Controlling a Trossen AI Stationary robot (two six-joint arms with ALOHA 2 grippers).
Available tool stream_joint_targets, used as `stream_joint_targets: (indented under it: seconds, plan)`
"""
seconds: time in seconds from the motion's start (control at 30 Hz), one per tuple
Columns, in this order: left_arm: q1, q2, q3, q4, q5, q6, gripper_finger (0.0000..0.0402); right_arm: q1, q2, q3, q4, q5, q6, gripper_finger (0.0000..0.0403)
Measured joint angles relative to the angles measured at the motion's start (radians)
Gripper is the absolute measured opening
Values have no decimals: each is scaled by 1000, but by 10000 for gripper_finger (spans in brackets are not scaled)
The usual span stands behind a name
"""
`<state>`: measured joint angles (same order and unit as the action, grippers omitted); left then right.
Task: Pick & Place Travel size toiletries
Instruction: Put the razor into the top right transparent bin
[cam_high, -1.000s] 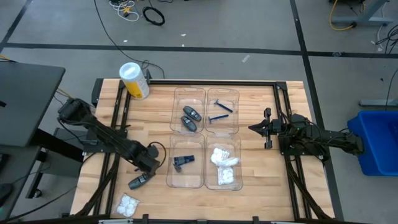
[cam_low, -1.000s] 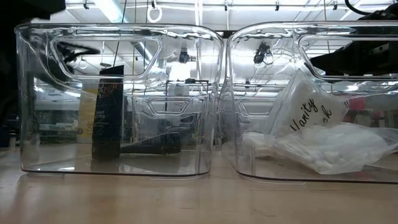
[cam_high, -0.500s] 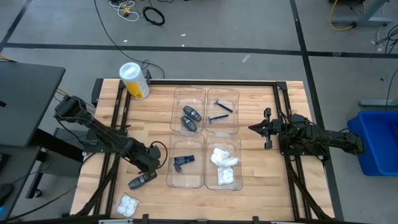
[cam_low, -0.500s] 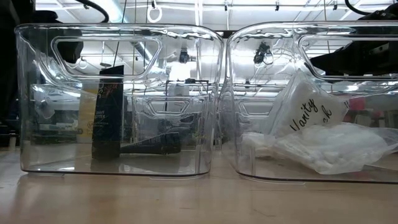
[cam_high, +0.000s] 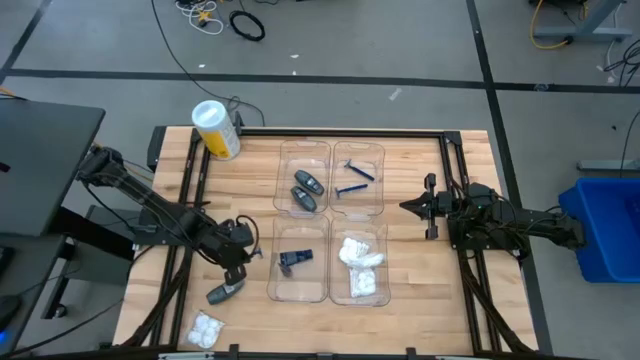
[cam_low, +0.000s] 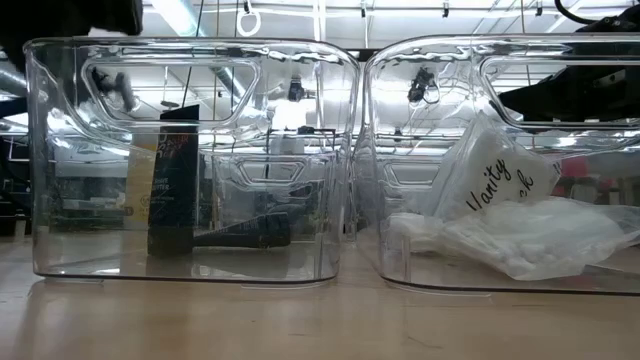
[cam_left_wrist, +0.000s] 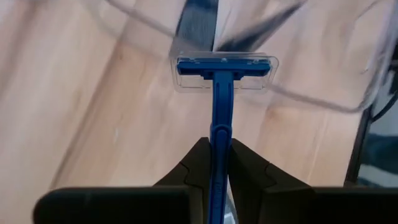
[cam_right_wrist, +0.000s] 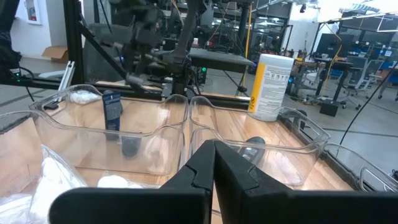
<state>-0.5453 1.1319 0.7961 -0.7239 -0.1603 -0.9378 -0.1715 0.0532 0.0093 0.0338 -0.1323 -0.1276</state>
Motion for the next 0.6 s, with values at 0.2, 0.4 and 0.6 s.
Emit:
stream_joint_targets:
  seconds: [0.2,0.4,0.6]
  plan:
    - [0,-65,12,-1,-62,49,45,0,0,0,0,0,0,13]
    - [0,-68,12,-2,-65,91,41,0,0,0,0,0,0,14]
    - [0,-68,12,54,-116,284,46,0,0,0,0,0,0,14]
